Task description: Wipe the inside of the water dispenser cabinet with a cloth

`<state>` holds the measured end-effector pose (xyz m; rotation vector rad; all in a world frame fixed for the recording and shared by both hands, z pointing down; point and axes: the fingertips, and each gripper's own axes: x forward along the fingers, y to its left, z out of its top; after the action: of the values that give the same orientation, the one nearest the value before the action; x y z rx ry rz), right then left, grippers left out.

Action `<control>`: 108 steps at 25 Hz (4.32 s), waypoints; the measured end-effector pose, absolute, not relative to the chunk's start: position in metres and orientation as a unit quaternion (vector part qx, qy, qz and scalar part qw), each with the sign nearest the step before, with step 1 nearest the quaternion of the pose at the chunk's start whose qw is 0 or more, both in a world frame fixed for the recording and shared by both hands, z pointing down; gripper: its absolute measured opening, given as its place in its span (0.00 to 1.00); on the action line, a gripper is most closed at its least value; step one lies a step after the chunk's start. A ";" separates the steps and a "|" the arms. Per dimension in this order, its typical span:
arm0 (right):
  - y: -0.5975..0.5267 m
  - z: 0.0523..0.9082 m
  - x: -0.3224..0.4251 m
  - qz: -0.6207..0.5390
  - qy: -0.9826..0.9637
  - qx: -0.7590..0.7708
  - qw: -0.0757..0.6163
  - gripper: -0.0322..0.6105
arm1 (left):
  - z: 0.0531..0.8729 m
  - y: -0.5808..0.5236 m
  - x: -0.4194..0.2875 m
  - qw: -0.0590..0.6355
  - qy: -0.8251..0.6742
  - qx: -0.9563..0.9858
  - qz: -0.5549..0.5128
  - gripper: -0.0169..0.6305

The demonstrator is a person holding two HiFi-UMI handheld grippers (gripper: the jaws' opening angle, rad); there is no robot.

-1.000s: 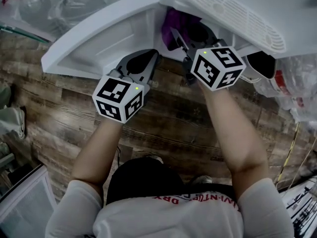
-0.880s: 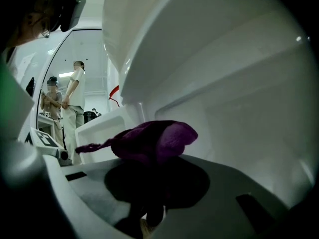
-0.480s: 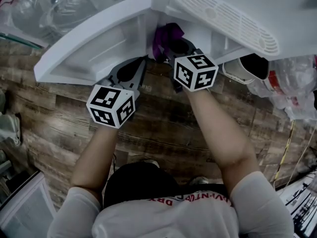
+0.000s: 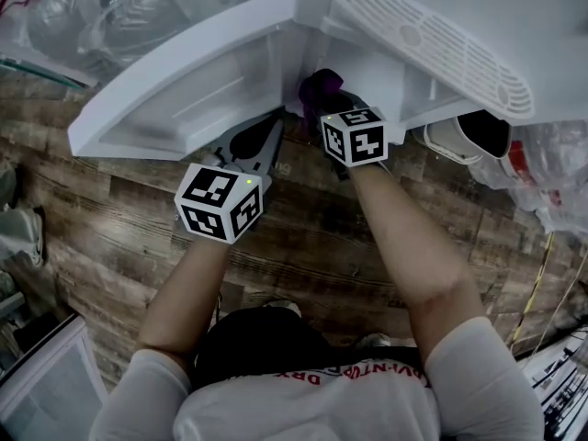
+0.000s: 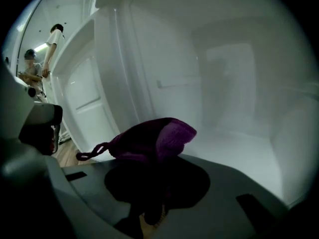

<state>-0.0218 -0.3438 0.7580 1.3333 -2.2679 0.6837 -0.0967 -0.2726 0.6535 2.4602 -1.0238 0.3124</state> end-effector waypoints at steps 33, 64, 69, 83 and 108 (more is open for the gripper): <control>-0.295 0.787 0.130 0.240 -0.693 0.619 0.282 0.20 | 0.657 -0.263 -0.052 0.254 -0.333 0.901 0.110 0.07; -0.274 0.661 0.173 0.182 -0.686 0.677 0.193 0.20 | 0.638 -0.237 -0.017 0.283 -0.307 0.904 0.091 0.07; -0.274 0.631 0.175 0.178 -0.690 0.683 0.159 0.20 | 0.634 -0.239 -0.018 0.284 -0.309 0.903 0.088 0.07; -0.272 0.579 0.177 0.171 -0.694 0.694 0.087 0.20 | 0.632 -0.239 -0.016 0.285 -0.314 0.901 0.087 0.07; -0.328 0.575 0.043 0.127 -0.784 0.598 0.108 0.20 | 0.636 -0.263 -0.058 0.303 -0.361 0.880 0.067 0.07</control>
<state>0.0435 -0.3282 0.5751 1.7603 -2.3052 0.3751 -0.0575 -0.2626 0.6364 2.3311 -0.9555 0.1786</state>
